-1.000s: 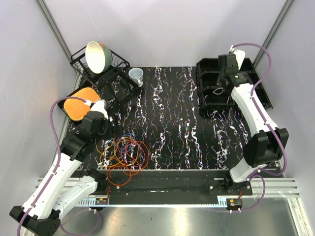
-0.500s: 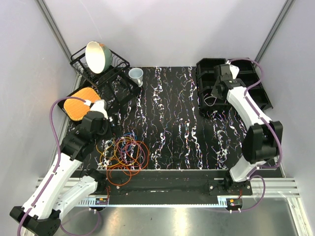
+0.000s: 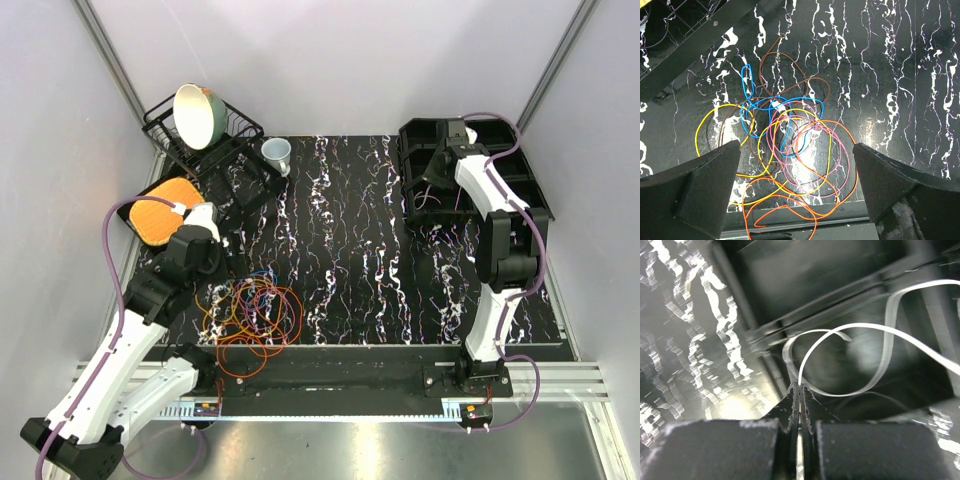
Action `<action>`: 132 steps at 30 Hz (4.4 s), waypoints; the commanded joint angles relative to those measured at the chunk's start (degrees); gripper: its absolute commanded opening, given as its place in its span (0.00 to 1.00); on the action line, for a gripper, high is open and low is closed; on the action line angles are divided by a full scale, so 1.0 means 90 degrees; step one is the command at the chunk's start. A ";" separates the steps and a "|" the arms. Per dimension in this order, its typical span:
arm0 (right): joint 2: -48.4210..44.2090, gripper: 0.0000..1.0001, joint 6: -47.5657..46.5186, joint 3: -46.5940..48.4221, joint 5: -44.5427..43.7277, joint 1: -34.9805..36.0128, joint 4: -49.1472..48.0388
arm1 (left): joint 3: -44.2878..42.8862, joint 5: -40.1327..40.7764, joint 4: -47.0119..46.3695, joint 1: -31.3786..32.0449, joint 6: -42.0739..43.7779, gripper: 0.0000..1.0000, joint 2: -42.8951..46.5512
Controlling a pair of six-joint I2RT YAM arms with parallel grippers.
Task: Untangle the cables
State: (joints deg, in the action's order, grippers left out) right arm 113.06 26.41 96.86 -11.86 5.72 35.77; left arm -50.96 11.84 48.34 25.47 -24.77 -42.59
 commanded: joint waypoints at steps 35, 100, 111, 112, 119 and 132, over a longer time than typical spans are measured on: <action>-0.0423 0.00 0.2232 -0.1836 0.4081 -0.1621 -0.2529 | 0.0027 0.0101 -0.0293 -0.0096 0.0106 0.99 -0.0034; -0.4632 0.97 0.1001 -0.3623 0.1679 0.1045 -0.0243 | 0.2381 0.1244 -0.1718 -0.0067 -0.2785 0.57 -0.0756; -0.4642 0.96 0.1010 -0.3741 0.1747 0.1045 -0.0312 | 0.2566 0.1195 -0.2294 -0.0067 -0.2618 0.43 -0.1117; -0.4642 0.96 0.1020 -0.3741 0.1757 0.1054 -0.0312 | 0.2576 0.1214 -0.2314 -0.0067 -0.2628 0.43 -0.1127; -0.4642 0.96 0.1001 -0.3789 0.1757 0.1054 -0.0332 | 0.2576 0.1166 -0.2372 -0.0067 -0.2657 0.24 -0.1196; -0.4885 0.95 0.1079 -0.3663 0.1903 0.1054 -0.0312 | -0.0004 0.1673 -0.1163 -0.0057 -0.2277 0.00 -0.1235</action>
State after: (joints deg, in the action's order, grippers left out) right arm 71.88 35.59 62.43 4.08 14.92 34.28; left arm -34.48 22.52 35.46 24.84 -47.77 -55.33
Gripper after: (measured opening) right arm 0.955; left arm 0.005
